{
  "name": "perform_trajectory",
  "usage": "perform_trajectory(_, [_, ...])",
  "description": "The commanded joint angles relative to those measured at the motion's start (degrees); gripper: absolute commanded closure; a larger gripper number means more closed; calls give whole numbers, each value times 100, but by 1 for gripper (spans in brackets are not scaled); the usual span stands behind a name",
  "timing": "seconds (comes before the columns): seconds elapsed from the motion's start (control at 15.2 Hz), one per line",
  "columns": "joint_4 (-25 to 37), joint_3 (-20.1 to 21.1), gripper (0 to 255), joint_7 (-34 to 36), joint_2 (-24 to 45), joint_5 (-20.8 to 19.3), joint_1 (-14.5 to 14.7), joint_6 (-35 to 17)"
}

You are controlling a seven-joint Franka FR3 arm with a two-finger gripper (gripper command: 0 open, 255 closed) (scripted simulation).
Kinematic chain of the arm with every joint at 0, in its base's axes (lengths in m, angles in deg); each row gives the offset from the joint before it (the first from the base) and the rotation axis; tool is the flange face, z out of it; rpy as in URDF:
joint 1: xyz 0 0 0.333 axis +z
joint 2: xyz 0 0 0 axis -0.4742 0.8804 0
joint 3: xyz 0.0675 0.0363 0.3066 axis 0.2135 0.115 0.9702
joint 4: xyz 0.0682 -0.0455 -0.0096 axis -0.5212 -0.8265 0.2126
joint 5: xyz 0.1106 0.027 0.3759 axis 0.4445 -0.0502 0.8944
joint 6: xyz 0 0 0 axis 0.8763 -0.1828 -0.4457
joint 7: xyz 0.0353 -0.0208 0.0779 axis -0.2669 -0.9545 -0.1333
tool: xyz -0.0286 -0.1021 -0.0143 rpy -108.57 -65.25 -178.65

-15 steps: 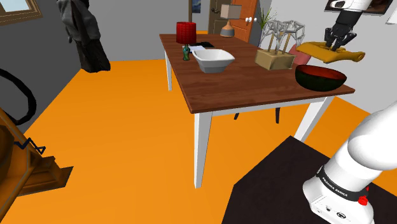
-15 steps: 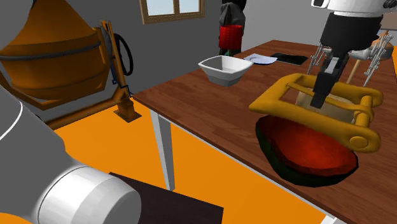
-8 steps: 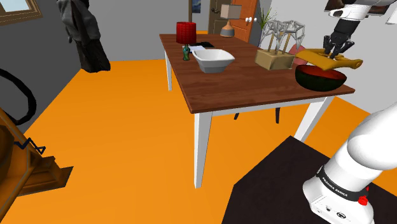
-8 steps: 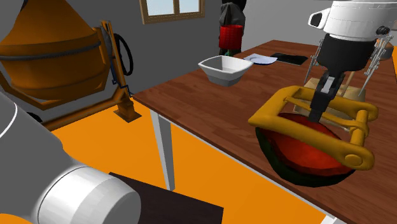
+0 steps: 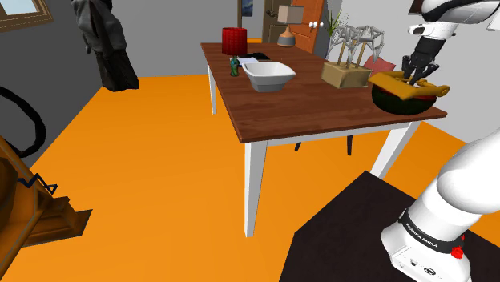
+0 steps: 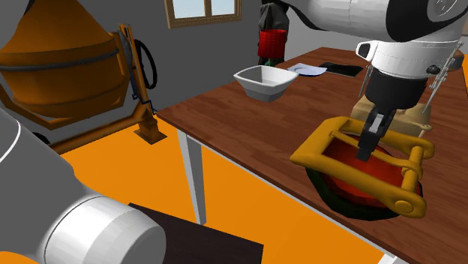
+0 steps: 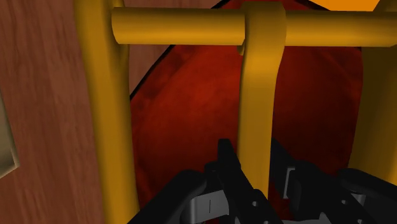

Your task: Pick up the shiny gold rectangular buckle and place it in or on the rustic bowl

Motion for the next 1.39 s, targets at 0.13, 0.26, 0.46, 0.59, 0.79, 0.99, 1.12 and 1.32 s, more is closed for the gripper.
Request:
perform_trajectory(0.13, [-48, -7, 255, -1, 0, -2, -2, -55])
perform_trajectory(0.26, [-48, -7, 255, -1, 0, -2, -2, -55])
perform_trajectory(0.46, [-47, -8, 0, -2, 1, -2, -2, -55])
perform_trajectory(0.59, [-47, -8, 0, -2, 1, -2, -2, -54])
perform_trajectory(0.79, [-47, -8, 0, -2, 1, -2, -2, -54])
perform_trajectory(0.99, [495, 74, 0, 1, -40, 6, 12, 522])
perform_trajectory(1.12, [650, 87, 0, -5, -35, 15, 22, 673])
perform_trajectory(1.32, [650, 88, 0, -5, -35, 16, 20, 673])
